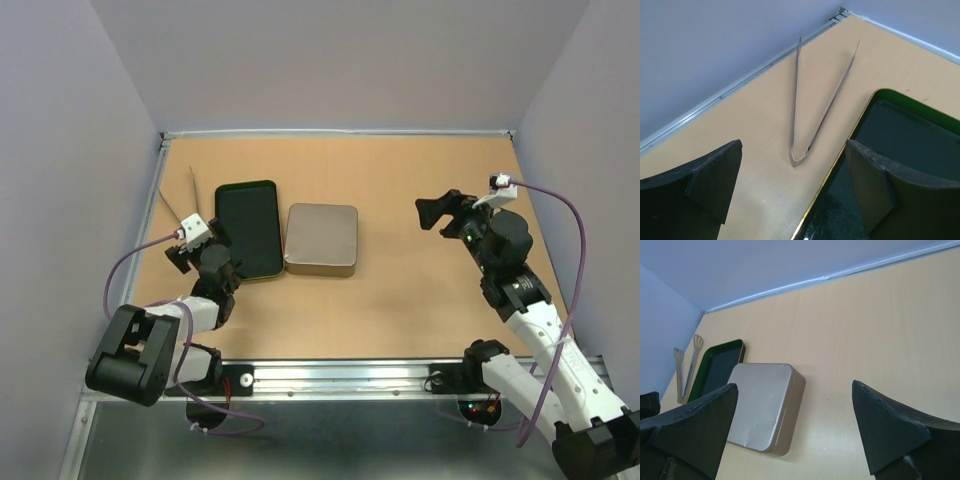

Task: Pack the cookies

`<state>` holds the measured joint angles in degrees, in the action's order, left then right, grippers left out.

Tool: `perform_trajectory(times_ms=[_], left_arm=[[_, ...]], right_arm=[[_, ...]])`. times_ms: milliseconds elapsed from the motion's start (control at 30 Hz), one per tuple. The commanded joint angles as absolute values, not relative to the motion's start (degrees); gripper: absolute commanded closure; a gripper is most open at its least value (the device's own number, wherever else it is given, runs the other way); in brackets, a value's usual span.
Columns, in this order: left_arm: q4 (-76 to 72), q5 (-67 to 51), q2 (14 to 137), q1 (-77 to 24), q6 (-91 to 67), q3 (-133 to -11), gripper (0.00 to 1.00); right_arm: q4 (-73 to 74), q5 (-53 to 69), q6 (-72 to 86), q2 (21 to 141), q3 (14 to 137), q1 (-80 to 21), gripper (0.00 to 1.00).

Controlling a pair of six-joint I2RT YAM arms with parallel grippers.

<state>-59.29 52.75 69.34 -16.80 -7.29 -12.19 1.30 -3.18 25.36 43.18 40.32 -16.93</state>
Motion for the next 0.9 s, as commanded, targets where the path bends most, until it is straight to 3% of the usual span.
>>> perform_trajectory(times_ms=[0,67,200,267,367,500,633,700,733,767,800,867], left_arm=[[-90.9,49.1,73.5,-16.8,9.9,-8.7,0.04],[-94.7,46.1,76.6,-16.8,13.0,-9.4,0.03],[-88.4,39.4,75.5,-16.4,8.8,-10.9,0.04],[-98.5,32.3,78.1,-15.6,11.0,-7.6,0.05],[-111.5,35.3,84.7,-15.6,12.9,-5.7,0.01],[-99.7,32.9,81.3,-14.1,9.5,-8.3,0.01],[-94.9,26.3,80.9,-11.0,6.4,-10.0,0.06],[-101.4,26.7,85.0,-9.0,7.1,-9.7,0.09],[-103.7,27.5,86.0,-9.4,7.6,-10.0,0.05],[-90.6,26.4,83.7,-8.9,5.5,-12.5,0.06],[-87.6,25.2,82.4,-8.3,3.4,-13.3,0.07],[-98.7,25.9,85.9,-8.3,6.1,-11.1,0.01]], right_arm=[[-3.6,-3.7,23.5,43.2,39.3,-17.1,0.00],[-4.1,-3.9,23.5,43.8,39.0,-17.1,0.00],[-4.6,-4.0,23.4,46.0,38.8,-17.1,0.00],[-4.8,-4.2,22.9,46.8,38.7,-17.1,0.00],[-5.7,-5.6,20.1,49.3,38.1,-17.1,0.00],[-10.1,-18.1,21.1,54.0,35.2,-17.1,0.00],[-14.8,-23.2,16.3,58.9,35.3,-17.0,0.00],[-19.4,-23.9,13.5,61.9,34.7,-17.1,0.00],[-20.6,-24.3,12.7,62.7,34.4,-17.1,0.00],[-23.2,-24.4,10.3,64.1,34.0,-17.1,0.00],[-25.0,-25.3,9.2,64.9,33.4,-17.1,0.00],[-29.3,-27.1,6.6,66.7,31.6,-17.1,0.00]])
